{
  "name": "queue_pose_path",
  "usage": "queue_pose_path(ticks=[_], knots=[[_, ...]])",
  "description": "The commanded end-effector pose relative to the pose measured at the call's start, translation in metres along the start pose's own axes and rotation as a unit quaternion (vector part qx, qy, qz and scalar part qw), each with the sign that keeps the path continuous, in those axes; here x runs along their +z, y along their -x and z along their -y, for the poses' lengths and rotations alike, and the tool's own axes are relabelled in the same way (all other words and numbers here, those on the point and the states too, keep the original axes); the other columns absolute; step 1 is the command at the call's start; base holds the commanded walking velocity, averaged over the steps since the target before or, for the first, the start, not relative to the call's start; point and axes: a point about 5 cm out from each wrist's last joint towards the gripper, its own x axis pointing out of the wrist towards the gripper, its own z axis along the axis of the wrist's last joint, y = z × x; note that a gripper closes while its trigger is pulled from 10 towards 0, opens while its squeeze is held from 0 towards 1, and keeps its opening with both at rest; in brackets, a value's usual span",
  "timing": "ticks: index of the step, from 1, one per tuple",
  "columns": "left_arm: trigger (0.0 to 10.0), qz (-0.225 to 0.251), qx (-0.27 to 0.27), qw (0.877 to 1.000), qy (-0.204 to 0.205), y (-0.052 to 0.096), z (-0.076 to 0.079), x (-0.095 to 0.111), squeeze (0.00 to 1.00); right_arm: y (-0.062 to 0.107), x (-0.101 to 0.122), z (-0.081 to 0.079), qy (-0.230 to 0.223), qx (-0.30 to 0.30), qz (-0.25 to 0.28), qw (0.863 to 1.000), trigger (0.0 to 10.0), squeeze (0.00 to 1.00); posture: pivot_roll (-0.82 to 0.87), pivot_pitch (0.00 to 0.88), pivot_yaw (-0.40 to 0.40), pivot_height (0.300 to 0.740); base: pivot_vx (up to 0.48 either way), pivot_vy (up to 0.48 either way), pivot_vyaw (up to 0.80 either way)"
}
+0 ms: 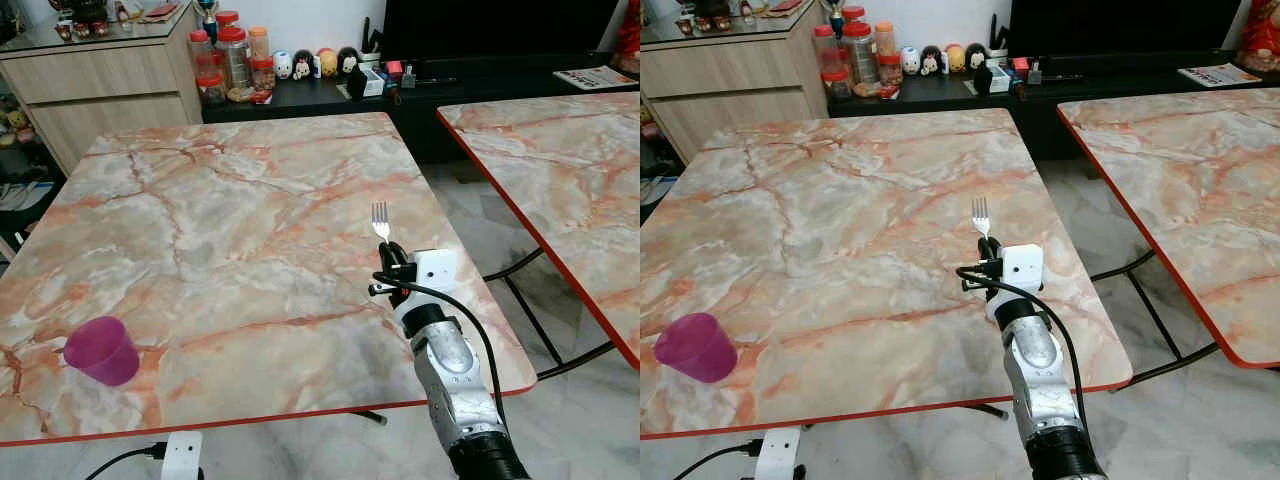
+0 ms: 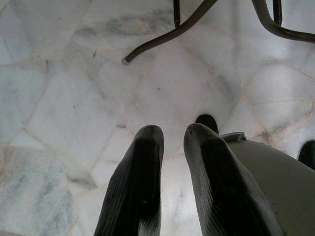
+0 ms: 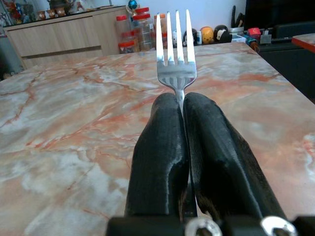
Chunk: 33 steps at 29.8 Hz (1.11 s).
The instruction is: Setting the table
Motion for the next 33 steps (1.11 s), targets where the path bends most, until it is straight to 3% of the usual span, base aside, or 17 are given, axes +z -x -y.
queue_pose_path(ticks=[1, 22, 33], knots=[[10.0, -0.002, 0.01, 1.0, 0.006, 0.001, -0.0041, -0.0032, 0.0, -0.0002, -0.0001, -0.0016, 0.001, 0.002, 0.002, 1.0, 10.0, 0.0, 0.04, 0.027, 0.04, 0.74, 0.0, 0.0, 0.0], [10.0, 0.003, 0.008, 1.0, 0.002, 0.0006, -0.0045, -0.0013, 0.0, 0.0024, -0.0054, -0.0021, 0.004, 0.004, -0.008, 1.0, 10.0, 0.0, 0.04, 0.023, 0.042, 0.74, -0.251, 0.0, 0.0], [10.0, 0.007, 0.01, 1.0, 0.0, 0.0001, -0.0051, 0.0008, 0.0, 0.0041, -0.0098, 0.0009, 0.004, -0.001, -0.014, 1.0, 10.0, 0.0, 0.04, 0.024, 0.043, 0.74, 0.0, 0.0, 0.0]])
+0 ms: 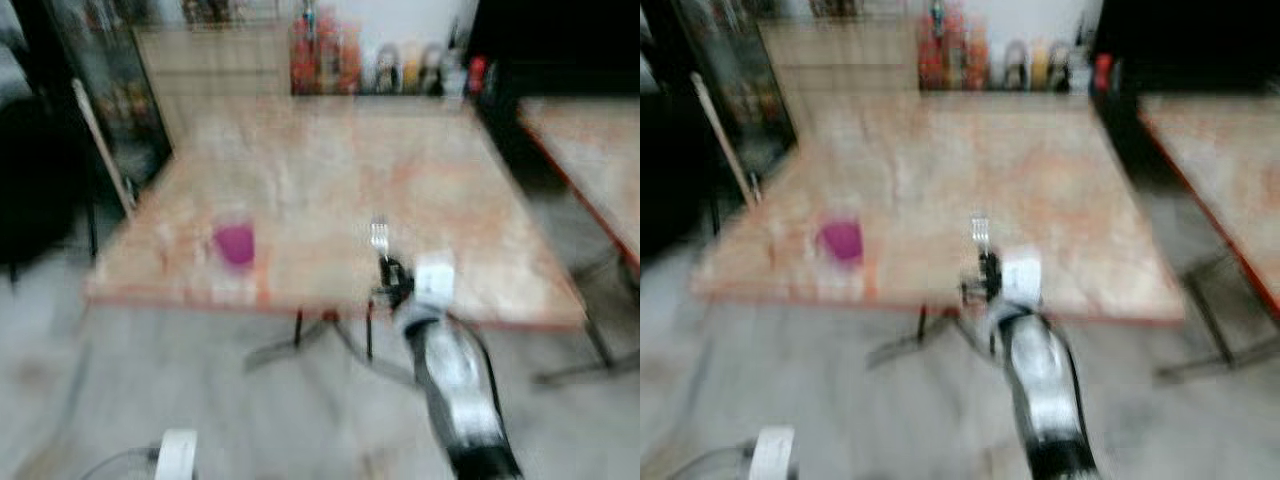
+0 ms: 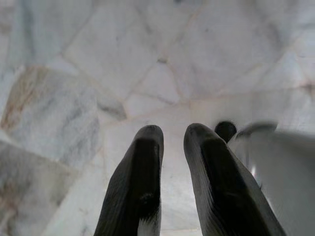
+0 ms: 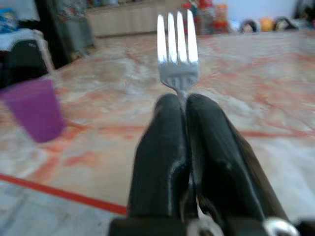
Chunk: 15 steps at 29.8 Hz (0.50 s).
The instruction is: Setting the table
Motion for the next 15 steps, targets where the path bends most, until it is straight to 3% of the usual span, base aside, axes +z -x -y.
queue_pose_path(ticks=[1, 12, 15], knots=[[10.0, 0.001, 0.002, 1.0, 0.001, 0.0, 0.001, 0.0, 0.0, 0.0, 0.001, 0.003, 0.007, -0.004, 0.004, 1.0, 10.0, 0.0, 0.04, 0.024, 0.043, 0.74, 0.0, 0.0, 0.0], [10.0, 0.002, 0.005, 1.0, 0.0, 0.0, -0.001, -0.001, 0.0, 0.019, -0.032, 0.019, 0.014, -0.026, -0.057, 0.998, 10.0, 0.0, 0.04, 0.031, 0.046, 0.74, 0.0, 0.0, 0.0], [10.0, 0.003, 0.003, 1.0, -0.004, 0.001, -0.001, -0.001, 0.0, 0.034, -0.058, 0.027, 0.017, -0.043, -0.111, 0.993, 10.0, 0.0, 0.04, 0.029, 0.052, 0.74, 0.0, 0.0, 0.0]])
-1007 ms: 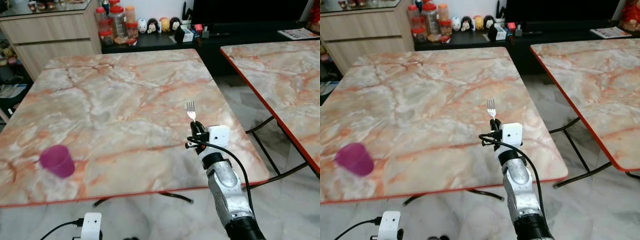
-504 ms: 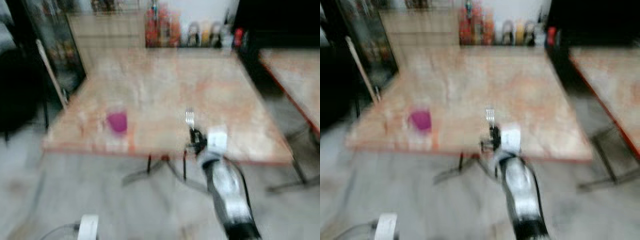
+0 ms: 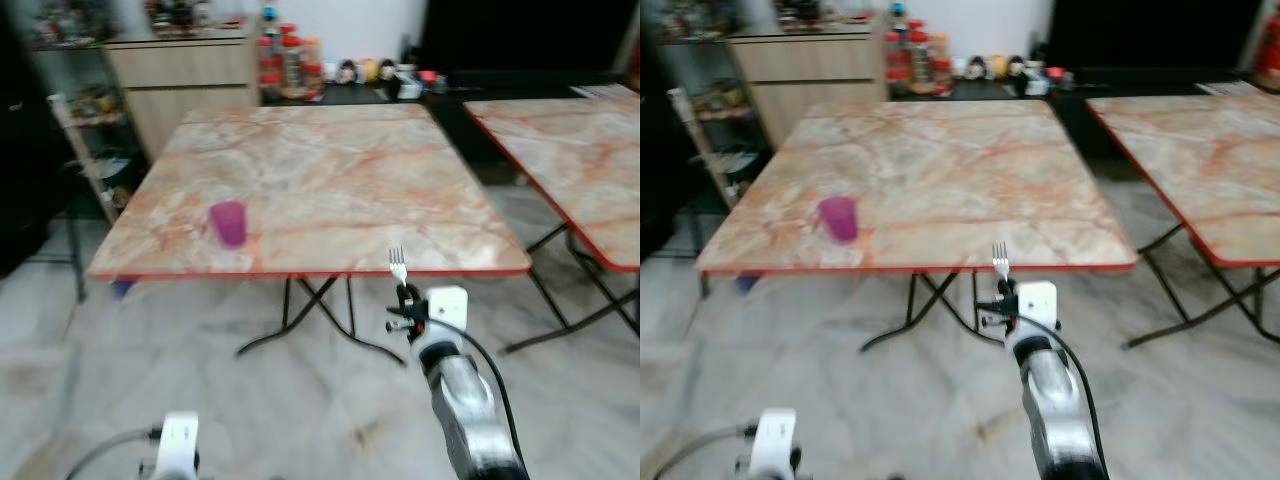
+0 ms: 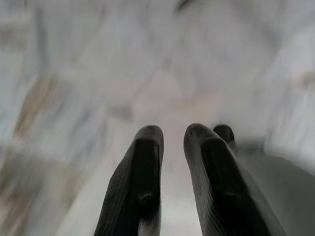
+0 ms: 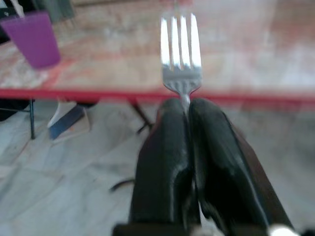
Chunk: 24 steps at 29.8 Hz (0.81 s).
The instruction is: Setting the table
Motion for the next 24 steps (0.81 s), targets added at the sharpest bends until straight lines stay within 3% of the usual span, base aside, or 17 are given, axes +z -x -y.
queue_pose_path(ticks=[1, 5, 6, 10, 12, 16, 19, 21, 24], knots=[[10.0, 0.011, 0.009, 1.0, -0.01, -0.003, -0.009, 0.01, 0.0, 0.009, -0.026, 0.007, 0.003, -0.012, -0.051, 0.999, 10.0, 0.0, 0.04, 0.028, 0.051, 0.74, 0.0, 0.0, 0.0], [10.0, 0.01, 0.01, 1.0, -0.015, -0.003, -0.009, 0.01, 0.0, 0.024, -0.052, 0.017, -0.015, -0.039, -0.109, 0.993, 10.0, 0.0, 0.04, 0.025, 0.052, 0.74, 0.0, 0.0, 0.0], [10.0, 0.008, 0.011, 1.0, -0.02, -0.003, -0.01, 0.01, 0.0, 0.035, -0.069, 0.025, -0.03, -0.062, -0.15, 0.986, 10.0, 0.0, 0.04, 0.019, 0.055, 0.74, 0.0, 0.0, 0.0], [10.0, 0.005, 0.01, 1.0, -0.025, -0.003, -0.01, 0.009, 0.0, 0.053, -0.092, 0.034, -0.051, -0.095, -0.21, 0.972, 10.0, 0.0, 0.04, 0.008, 0.06, 0.74, 0.0, 0.0, 0.0], [10.0, 0.002, 0.008, 0.999, -0.032, -0.003, -0.01, 0.009, 0.0, 0.071, -0.113, 0.037, -0.059, -0.112, -0.271, 0.954, 10.0, 0.0, 0.03, 0.001, 0.062, 0.74, 0.0, -0.12, 0.0], [10.0, -0.001, 0.007, 0.999, -0.036, -0.004, -0.01, 0.01, 0.0, 0.085, -0.126, 0.036, -0.047, -0.109, -0.316, 0.941, 10.0, 0.0, 0.02, 0.0, 0.063, 0.74, 0.0, 0.0, 0.0], [10.0, -0.001, 0.006, 0.999, -0.037, -0.004, -0.01, 0.01, 0.0, 0.086, -0.128, 0.036, -0.046, -0.11, -0.32, 0.94, 10.0, 0.0, 0.02, 0.0, 0.063, 0.74, 0.0, 0.0, 0.0], [10.0, -0.003, 0.004, 0.999, -0.045, -0.004, -0.01, 0.01, 0.0, 0.101, -0.141, 0.03, -0.039, -0.106, -0.371, 0.922, 10.0, 0.0, 0.02, 0.0, 0.072, 0.74, 0.0, 0.0, 0.0], [10.0, -0.005, 0.005, 0.999, -0.047, -0.004, -0.011, 0.01, 0.0, 0.094, -0.138, 0.027, -0.055, -0.107, -0.359, 0.925, 10.0, 0.0, 0.02, 0.0, 0.072, 0.74, 0.0, 0.0, 0.0]])
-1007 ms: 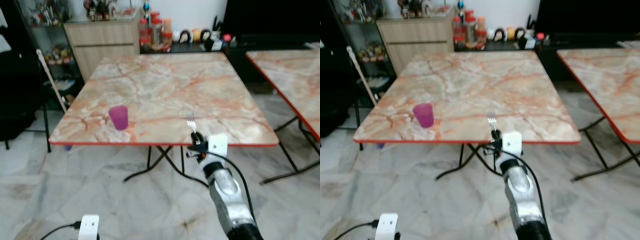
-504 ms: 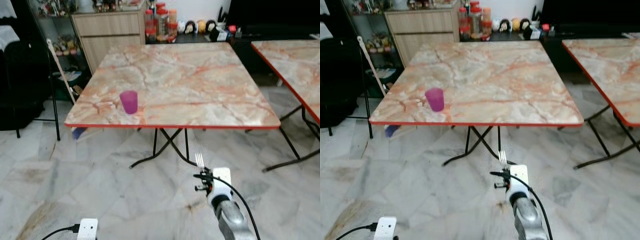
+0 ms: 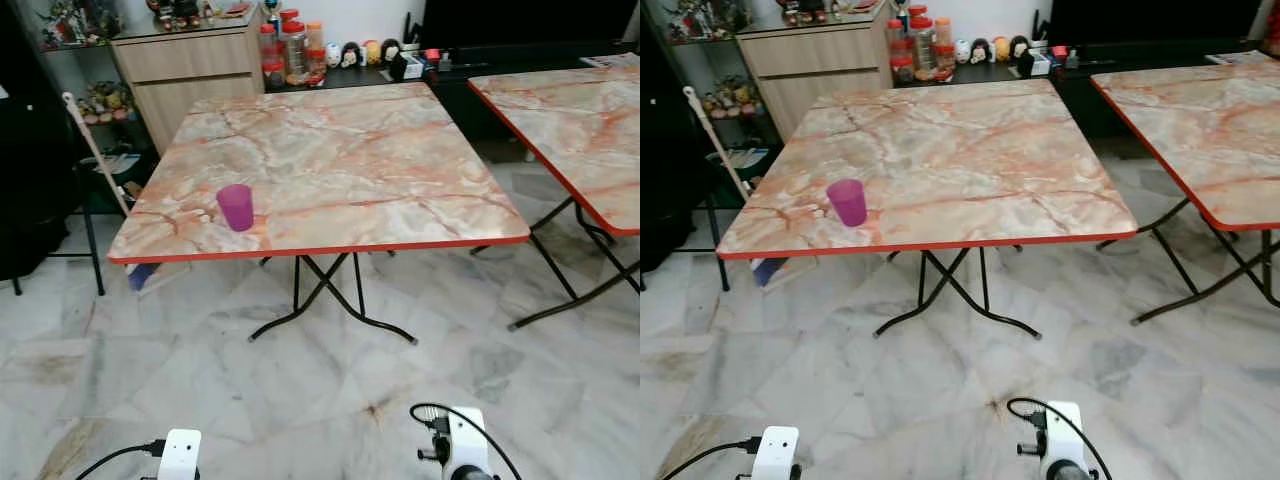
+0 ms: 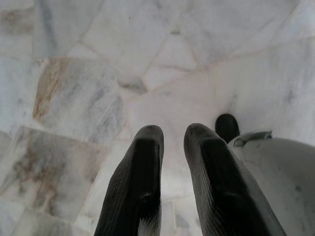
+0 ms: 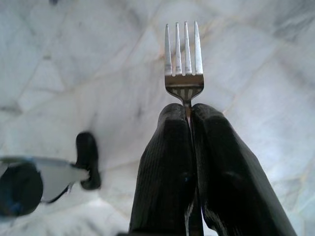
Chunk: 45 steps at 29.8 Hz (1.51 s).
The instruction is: Setting the table
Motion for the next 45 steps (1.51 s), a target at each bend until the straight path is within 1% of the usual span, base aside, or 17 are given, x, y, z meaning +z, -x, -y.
queue_pose_path(ticks=[1, 3, 6, 11, 16, 18, 19, 24, 30, 34, 36, 45], knots=[[10.0, -0.005, 0.003, 1.0, -0.018, 0.0, -0.004, -0.002, 0.0, -0.002, 0.006, -0.008, -0.006, 0.007, 0.006, 1.0, 10.0, 0.0, 0.02, 0.0, 0.075, 0.74, 0.0, 0.0, 0.0], [10.0, -0.011, 0.0, 1.0, -0.029, 0.001, -0.004, -0.004, 0.0, -0.003, 0.011, -0.013, -0.017, 0.015, 0.016, 1.0, 10.0, 0.0, 0.01, 0.0, 0.075, 0.74, 0.0, 0.0, 0.0], [10.0, -0.014, 0.0, 0.999, -0.033, 0.001, -0.004, -0.005, 0.0, -0.004, 0.011, -0.013, -0.024, 0.014, 0.016, 0.999, 10.0, 0.0, 0.02, 0.0, 0.072, 0.74, 0.0, -0.086, 0.0], [10.0, -0.015, 0.002, 0.999, -0.039, 0.0, -0.003, -0.003, 0.0, -0.003, 0.007, -0.014, -0.011, 0.018, 0.002, 1.0, 10.0, 0.0, 0.02, 0.0, 0.071, 0.74, 0.0, -0.287, 0.0], [10.0, -0.016, 0.003, 0.999, -0.042, 0.0, -0.003, -0.002, 0.0, -0.003, 0.007, -0.012, -0.024, 0.013, -0.002, 1.0, 10.0, 0.0, 0.03, 0.0, 0.067, 0.74, 0.0, -0.315, 0.0], [10.0, -0.015, -0.01, 0.997, -0.069, 0.0, 0.001, -0.002, 0.0, -0.005, 0.013, -0.011, -0.029, 0.007, 0.004, 1.0, 10.0, 0.0, 0.02, 0.0, 0.071, 0.74, 0.0, -0.317, 0.0], [10.0, -0.015, -0.011, 0.997, -0.07, 0.0, 0.001, -0.002, 0.0, -0.005, 0.014, -0.011, -0.028, 0.008, 0.005, 1.0, 10.0, 0.0, 0.02, 0.0, 0.072, 0.74, 0.0, -0.319, 0.0], [10.0, -0.01, -0.008, 0.998, -0.066, -0.002, 0.003, 0.004, 0.0, -0.007, 0.025, -0.015, -0.015, 0.026, 0.019, 0.999, 10.0, 0.0, 0.02, 0.0, 0.066, 0.74, 0.0, -0.328, 0.0], [10.0, -0.012, -0.01, 0.998, -0.064, -0.001, 0.008, 0.002, 0.0, -0.008, 0.031, -0.016, -0.003, 0.027, 0.029, 0.999, 10.0, 0.0, 0.01, 0.0, 0.058, 0.74, 0.0, -0.335, 0.15], [10.0, -0.016, -0.011, 0.998, -0.062, 0.0, 0.009, -0.002, 0.0, -0.008, 0.03, -0.015, -0.006, 0.022, 0.028, 0.999, 10.0, 0.0, 0.02, 0.0, 0.056, 0.74, 0.0, -0.331, 0.64], [10.0, -0.02, -0.01, 0.998, -0.06, 0.0, 0.009, -0.004, 0.0, -0.007, 0.027, -0.013, -0.011, 0.022, 0.022, 0.999, 10.0, 0.0, 0.02, 0.0, 0.054, 0.74, 0.0, -0.33, 0.0], [10.0, -0.023, -0.01, 0.998, -0.06, 0.002, 0.01, -0.008, 0.0, -0.006, 0.02, -0.012, -0.002, 0.023, 0.013, 1.0, 10.0, 0.0, 0.01, 0.0, 0.056, 0.74, 0.0, -0.33, 0.0]])
